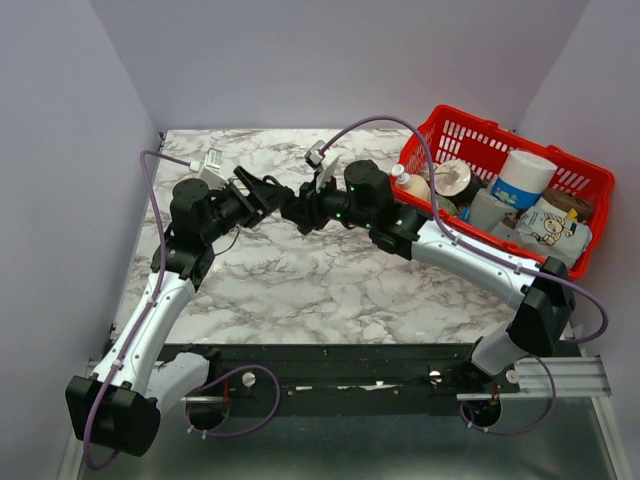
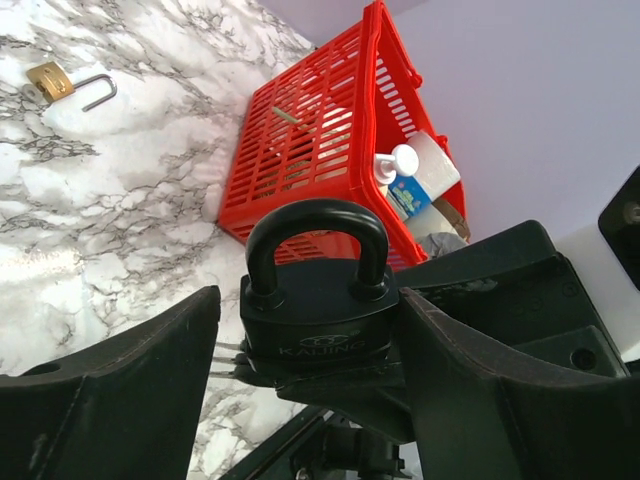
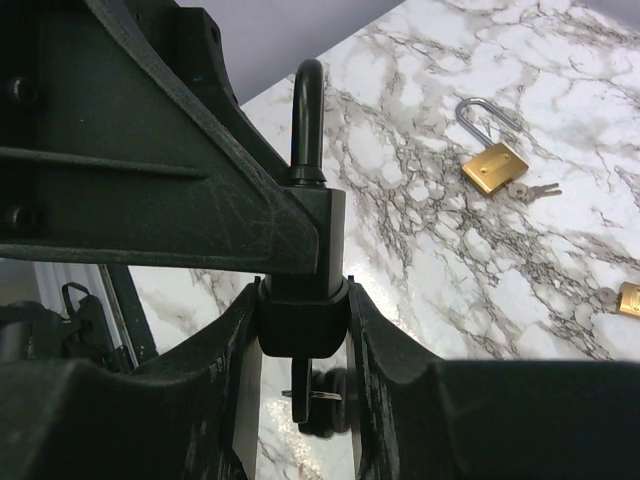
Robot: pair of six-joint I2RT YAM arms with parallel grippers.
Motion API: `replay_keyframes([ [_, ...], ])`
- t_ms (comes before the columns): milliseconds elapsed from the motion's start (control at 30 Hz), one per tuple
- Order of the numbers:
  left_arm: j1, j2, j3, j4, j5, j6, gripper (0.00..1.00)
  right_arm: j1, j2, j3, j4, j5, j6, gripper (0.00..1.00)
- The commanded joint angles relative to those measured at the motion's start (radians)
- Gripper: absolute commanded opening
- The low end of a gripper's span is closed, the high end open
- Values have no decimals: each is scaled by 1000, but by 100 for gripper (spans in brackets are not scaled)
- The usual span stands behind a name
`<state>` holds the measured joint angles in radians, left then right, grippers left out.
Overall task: Lock with the key
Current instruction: Lock the lock.
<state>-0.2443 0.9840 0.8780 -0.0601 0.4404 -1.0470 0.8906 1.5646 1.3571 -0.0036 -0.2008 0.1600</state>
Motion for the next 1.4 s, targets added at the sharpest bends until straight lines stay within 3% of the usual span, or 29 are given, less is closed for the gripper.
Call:
replay_keyframes([
  [0, -7, -13, -28, 55, -15, -51, 74, 19, 14, 68, 137, 41, 12, 1],
  [100, -15, -10, -33, 55, -22, -58, 72, 21, 29, 79, 139, 51, 19, 1],
  [167, -15, -7, -36, 54, -26, -58, 64, 19, 32, 82, 139, 46, 22, 1],
  [300, -15, -18, -50, 55, -37, -48, 36, 21, 29, 74, 139, 28, 26, 1],
  [333, -15, -19, -51, 55, -35, -51, 25, 21, 28, 73, 136, 20, 27, 4],
  [367, -15, -22, -53, 55, -32, -50, 19, 19, 25, 71, 125, 9, 27, 11],
  [400, -13, -22, -50, 55, -38, -45, 13, 21, 22, 70, 117, 6, 27, 34],
  [433, -12, -25, -47, 40, -45, -32, 3, 19, 18, 68, 107, 6, 24, 45],
  [467, -9, -31, -44, 33, -49, -30, 0, 21, 15, 69, 78, 8, 16, 53],
  [533, 3, -38, -39, 23, -49, -33, 0, 10, 0, 71, 41, -2, -8, 59],
  [833, 10, -45, -10, 23, -52, -54, 0, -12, -70, 1, -64, -75, -97, 51],
  [1367, 17, -39, -16, 55, -19, -94, 0, -12, -38, -26, -113, -126, -91, 50],
])
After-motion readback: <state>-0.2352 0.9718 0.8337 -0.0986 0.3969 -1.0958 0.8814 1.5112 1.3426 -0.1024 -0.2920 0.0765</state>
